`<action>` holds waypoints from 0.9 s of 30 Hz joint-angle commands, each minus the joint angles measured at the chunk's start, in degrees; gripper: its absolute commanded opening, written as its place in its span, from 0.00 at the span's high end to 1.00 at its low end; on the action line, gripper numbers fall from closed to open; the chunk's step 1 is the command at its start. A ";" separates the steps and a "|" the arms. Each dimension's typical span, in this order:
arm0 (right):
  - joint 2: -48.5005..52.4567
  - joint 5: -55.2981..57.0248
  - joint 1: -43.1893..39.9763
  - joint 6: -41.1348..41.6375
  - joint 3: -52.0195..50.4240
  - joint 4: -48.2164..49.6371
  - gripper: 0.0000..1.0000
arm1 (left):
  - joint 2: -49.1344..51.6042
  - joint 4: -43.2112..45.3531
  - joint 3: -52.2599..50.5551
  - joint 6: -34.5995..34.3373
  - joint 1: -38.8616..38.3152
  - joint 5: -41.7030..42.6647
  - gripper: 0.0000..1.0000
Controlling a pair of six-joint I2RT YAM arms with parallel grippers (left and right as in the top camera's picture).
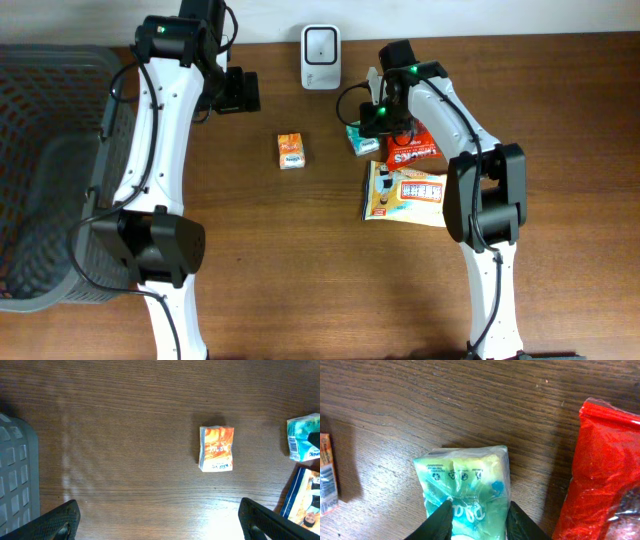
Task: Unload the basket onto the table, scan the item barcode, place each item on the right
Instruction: 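Hold the green Kleenex pack up in front of the scanner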
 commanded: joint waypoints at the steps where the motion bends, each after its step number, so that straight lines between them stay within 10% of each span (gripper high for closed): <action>1: 0.87 -2.40 0.20 -0.83 -1.03 -0.28 0.75 | -0.35 -0.04 0.04 -0.15 0.35 -0.35 0.01; 8: 0.87 -4.17 0.20 -0.57 -7.63 2.01 0.63 | -0.35 -0.04 0.04 -0.15 0.35 -0.35 0.01; 10: 0.85 -7.30 0.20 -0.57 -7.93 2.54 0.92 | -0.35 -0.04 0.04 -0.15 0.35 -0.35 0.01; 12: 0.85 -26.62 -1.53 1.36 -4.57 3.61 0.96 | -0.35 -0.04 0.04 -0.15 0.35 -0.35 0.01; 19: 0.85 -68.81 -10.80 38.03 -1.44 30.88 0.96 | -0.35 -0.04 0.04 -0.15 0.35 -0.35 0.01; 27: 0.85 -72.41 -5.99 27.91 -1.46 42.12 0.96 | -0.35 -0.02 0.04 -0.15 0.35 -0.35 0.01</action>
